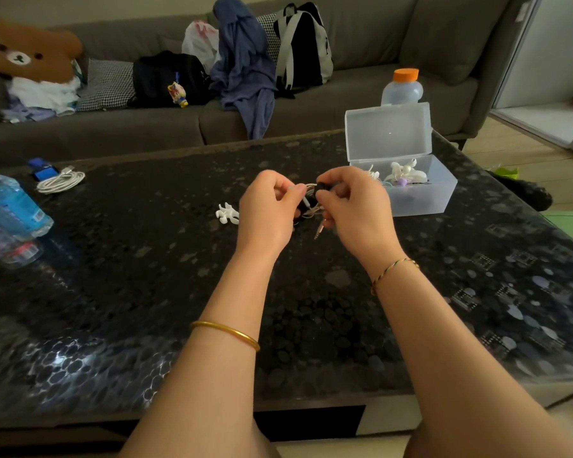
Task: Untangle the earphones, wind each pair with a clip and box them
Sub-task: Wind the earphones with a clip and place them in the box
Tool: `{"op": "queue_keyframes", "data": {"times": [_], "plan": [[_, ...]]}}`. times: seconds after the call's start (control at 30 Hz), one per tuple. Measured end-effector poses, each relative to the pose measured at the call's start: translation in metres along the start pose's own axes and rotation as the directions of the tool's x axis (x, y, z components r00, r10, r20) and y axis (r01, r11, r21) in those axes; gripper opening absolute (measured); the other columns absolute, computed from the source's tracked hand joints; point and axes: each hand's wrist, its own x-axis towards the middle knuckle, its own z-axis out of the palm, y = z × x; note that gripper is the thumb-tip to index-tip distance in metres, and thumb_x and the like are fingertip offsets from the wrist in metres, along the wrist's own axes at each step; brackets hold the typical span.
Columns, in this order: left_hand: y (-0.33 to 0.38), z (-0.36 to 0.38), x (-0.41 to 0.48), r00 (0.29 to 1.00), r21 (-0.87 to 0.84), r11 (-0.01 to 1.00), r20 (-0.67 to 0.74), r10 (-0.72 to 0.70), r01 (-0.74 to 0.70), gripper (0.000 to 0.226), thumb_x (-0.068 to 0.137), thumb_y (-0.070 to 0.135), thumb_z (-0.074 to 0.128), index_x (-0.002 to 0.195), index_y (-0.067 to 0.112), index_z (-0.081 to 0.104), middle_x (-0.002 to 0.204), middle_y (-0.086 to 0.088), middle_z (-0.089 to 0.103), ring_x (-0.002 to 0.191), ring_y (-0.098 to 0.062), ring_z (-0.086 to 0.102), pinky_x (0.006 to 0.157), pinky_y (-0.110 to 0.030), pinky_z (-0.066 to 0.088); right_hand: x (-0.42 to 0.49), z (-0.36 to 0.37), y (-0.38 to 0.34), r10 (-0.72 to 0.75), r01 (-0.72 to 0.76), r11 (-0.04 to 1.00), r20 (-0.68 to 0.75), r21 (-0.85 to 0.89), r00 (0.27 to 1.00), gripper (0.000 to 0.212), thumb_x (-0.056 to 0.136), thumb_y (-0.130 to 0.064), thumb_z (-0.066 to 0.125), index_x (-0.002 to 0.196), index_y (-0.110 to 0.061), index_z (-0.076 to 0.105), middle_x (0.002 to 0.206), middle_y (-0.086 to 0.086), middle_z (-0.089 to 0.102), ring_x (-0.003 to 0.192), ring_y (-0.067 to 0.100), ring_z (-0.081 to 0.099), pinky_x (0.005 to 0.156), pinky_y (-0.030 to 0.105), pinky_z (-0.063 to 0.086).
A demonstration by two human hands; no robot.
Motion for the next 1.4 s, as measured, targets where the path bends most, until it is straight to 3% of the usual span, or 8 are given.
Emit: {"op": "queue_keyframes", "data": {"times": [0.2,0.37,0.57,0.77,0.97,1.1,1.23,1.4], "plan": [[0.003,0.002,0.002,0.985,-0.075,0.984,0.076,-0.157,0.163,0.018,0.095,0.023,0.057,0.078,0.02,0.064,0.074,0.003,0.064,0.061,-0.004,0.061,0.051,-0.01,0.049,-0.004,0.005,-0.001,-0.077,0.076,0.996,-0.015,-0.054,0.997,0.018,0.092,-0.01,0.058,0.109,-0.015,0.059,0.078,-0.007,0.051,0.073,0.012,0.057,0.066,0.02,0.051],[0.003,0.0,0.003,0.912,-0.316,0.856,0.176,-0.371,0.409,0.019,0.096,0.022,0.056,0.107,0.011,0.067,0.087,-0.002,0.066,0.074,-0.009,0.059,0.069,-0.025,0.052,-0.003,0.005,-0.002,-0.082,0.082,0.996,-0.02,0.018,0.996,0.015,0.091,-0.008,0.058,0.103,-0.018,0.058,0.078,-0.006,0.053,0.07,0.01,0.057,0.058,0.012,0.05],[0.005,-0.007,0.003,0.91,-0.313,0.862,0.256,-0.327,0.398,0.017,0.093,0.024,0.06,0.105,0.012,0.058,0.099,-0.004,0.067,0.091,-0.017,0.068,0.077,-0.032,0.059,-0.002,0.001,-0.001,0.035,-0.035,0.985,0.004,0.17,0.999,0.016,0.092,-0.007,0.056,0.104,-0.017,0.06,0.083,0.001,0.061,0.067,0.01,0.061,0.057,0.014,0.052],[0.007,-0.006,0.0,0.917,-0.237,0.907,0.288,-0.277,0.349,0.02,0.093,0.008,0.058,0.104,0.023,0.05,0.104,-0.008,0.062,0.088,-0.017,0.068,0.071,-0.03,0.06,-0.001,-0.005,0.003,0.062,-0.071,0.994,0.102,0.085,0.993,0.017,0.09,-0.008,0.059,0.104,-0.018,0.061,0.082,0.004,0.062,0.063,0.01,0.06,0.055,0.015,0.052],[0.008,-0.004,-0.005,0.936,-0.132,0.968,0.313,-0.162,0.212,0.032,0.096,0.007,0.048,0.106,0.036,0.044,0.104,-0.006,0.063,0.088,-0.016,0.067,0.064,-0.025,0.056,-0.001,-0.008,0.003,0.221,-0.258,0.909,0.147,0.327,0.964,0.02,0.082,0.0,0.068,0.092,-0.013,0.056,0.088,0.007,0.063,0.073,0.014,0.066,0.058,0.017,0.052],[0.011,-0.003,-0.006,0.928,-0.153,0.957,0.322,-0.188,0.247,0.029,0.098,0.012,0.045,0.099,0.04,0.051,0.107,0.0,0.063,0.092,-0.014,0.064,0.063,-0.025,0.051,-0.002,-0.011,0.002,0.103,-0.113,0.964,0.057,0.239,0.993,0.022,0.082,0.003,0.066,0.092,-0.016,0.062,0.085,-0.002,0.065,0.08,0.01,0.066,0.072,0.021,0.057],[0.014,-0.003,-0.006,0.935,-0.173,0.952,0.298,-0.192,0.251,0.025,0.098,0.015,0.045,0.096,0.036,0.058,0.1,0.006,0.064,0.085,-0.009,0.062,0.059,-0.02,0.042,-0.002,-0.007,0.003,-0.105,0.102,0.994,-0.062,-0.039,0.993,0.026,0.083,0.001,0.065,0.101,-0.018,0.062,0.088,-0.007,0.063,0.083,0.003,0.06,0.076,0.007,0.048],[0.011,-0.005,-0.003,0.94,-0.134,0.97,0.304,-0.155,0.203,0.033,0.097,0.01,0.043,0.084,0.034,0.061,0.083,0.012,0.063,0.074,-0.003,0.058,0.055,-0.014,0.041,0.001,-0.008,0.003,-0.266,0.263,0.944,0.011,-0.2,0.964,0.021,0.086,-0.002,0.064,0.104,-0.012,0.07,0.097,-0.003,0.058,0.079,0.0,0.053,0.076,0.001,0.041]]}}
